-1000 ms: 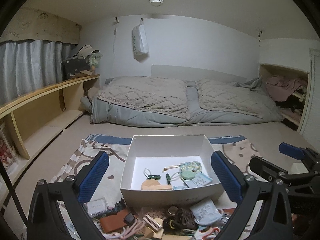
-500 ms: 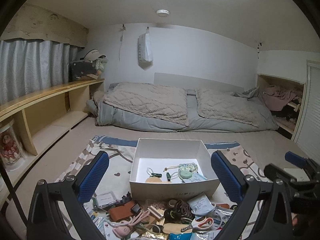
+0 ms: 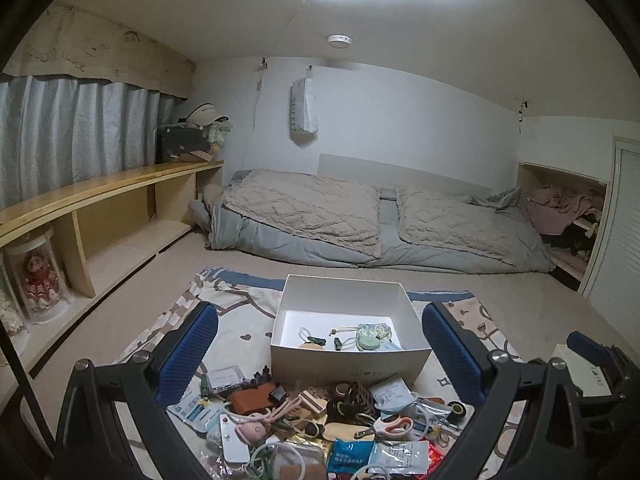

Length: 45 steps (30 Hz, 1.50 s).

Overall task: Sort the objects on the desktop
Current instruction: 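Move both open grippers away from the shoebox over the cluttered pile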

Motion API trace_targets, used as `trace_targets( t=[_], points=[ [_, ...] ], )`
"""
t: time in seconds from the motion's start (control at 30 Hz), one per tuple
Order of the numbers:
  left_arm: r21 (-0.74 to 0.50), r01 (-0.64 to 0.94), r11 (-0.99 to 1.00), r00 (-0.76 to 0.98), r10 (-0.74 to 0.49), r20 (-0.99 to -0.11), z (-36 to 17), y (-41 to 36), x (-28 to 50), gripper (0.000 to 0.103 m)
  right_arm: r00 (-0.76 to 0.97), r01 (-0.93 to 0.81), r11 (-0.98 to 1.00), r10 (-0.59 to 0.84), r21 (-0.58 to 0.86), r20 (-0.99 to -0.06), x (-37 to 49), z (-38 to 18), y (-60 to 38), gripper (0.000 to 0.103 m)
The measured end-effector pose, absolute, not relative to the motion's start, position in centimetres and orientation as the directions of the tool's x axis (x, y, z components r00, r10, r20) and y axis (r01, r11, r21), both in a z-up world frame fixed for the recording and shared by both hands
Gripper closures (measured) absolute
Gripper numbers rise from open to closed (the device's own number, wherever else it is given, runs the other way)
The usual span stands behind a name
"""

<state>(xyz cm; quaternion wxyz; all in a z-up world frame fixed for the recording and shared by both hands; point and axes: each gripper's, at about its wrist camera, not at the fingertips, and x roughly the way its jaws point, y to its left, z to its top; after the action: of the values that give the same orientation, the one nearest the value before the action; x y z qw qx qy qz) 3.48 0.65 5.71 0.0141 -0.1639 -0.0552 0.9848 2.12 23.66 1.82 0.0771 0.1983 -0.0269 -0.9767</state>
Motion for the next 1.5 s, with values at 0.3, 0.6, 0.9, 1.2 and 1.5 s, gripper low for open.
trace_targets(
  t=[0.3,0.6,0.9,1.2,1.5],
  points=[
    [-0.112,-0.013,-0.994,-0.954,0.046,-0.297,6.2,0.1,5.2,0.000,-0.923,0.103,-0.991,-0.128,0.088,-0.364,4.3,2.3,23.6,0.000],
    [-0.092,0.013,-0.996,-0.948,0.017,-0.317,3.7,-1.1,4.9,0.000,-0.915,0.115,-0.990,-0.139,0.086,-0.380,4.0,-0.1,23.0,0.000],
    [-0.099,0.040,-0.994,-0.931,-0.001,-0.364,-1.2,-1.3,3.7,0.000,-0.904,0.147,-0.985,-0.170,0.088,-0.392,3.7,-4.4,22.0,0.000],
    [-0.082,0.063,-0.995,-0.943,-0.032,-0.333,-4.3,-1.2,4.3,0.000,-0.886,0.148,-0.984,-0.178,0.103,-0.429,3.5,-8.1,21.5,0.000],
    [-0.102,0.085,-0.991,-0.926,-0.040,-0.376,-7.5,-2.0,4.4,0.000,-0.838,0.148,-0.988,-0.154,0.054,-0.523,2.8,-12.1,19.4,0.000]
  ],
)
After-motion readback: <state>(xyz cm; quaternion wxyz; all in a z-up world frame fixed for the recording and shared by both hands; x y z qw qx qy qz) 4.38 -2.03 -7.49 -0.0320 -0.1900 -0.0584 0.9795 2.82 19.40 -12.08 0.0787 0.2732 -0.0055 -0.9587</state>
